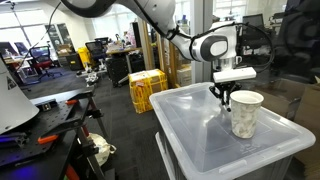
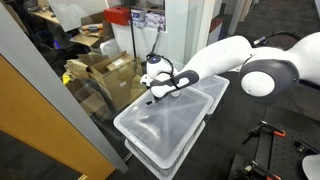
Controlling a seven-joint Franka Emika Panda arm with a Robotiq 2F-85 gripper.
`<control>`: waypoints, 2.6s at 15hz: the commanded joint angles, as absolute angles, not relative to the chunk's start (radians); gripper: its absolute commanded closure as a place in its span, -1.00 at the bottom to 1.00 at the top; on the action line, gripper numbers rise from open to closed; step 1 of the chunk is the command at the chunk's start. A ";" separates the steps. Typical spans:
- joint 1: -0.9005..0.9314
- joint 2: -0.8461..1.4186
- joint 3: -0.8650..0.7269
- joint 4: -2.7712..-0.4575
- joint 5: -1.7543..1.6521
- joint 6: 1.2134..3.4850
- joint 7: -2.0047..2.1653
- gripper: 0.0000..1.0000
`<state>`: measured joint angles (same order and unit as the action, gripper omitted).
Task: Move the marker to the left
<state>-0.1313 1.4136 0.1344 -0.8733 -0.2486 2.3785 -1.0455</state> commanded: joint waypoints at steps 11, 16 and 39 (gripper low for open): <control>-0.087 1.199 0.112 -1.095 -0.258 2.394 -0.786 0.91; -0.084 1.091 0.111 -1.264 -0.268 2.445 -0.732 0.91; 0.034 0.847 0.008 -1.789 -0.390 2.790 -0.554 0.91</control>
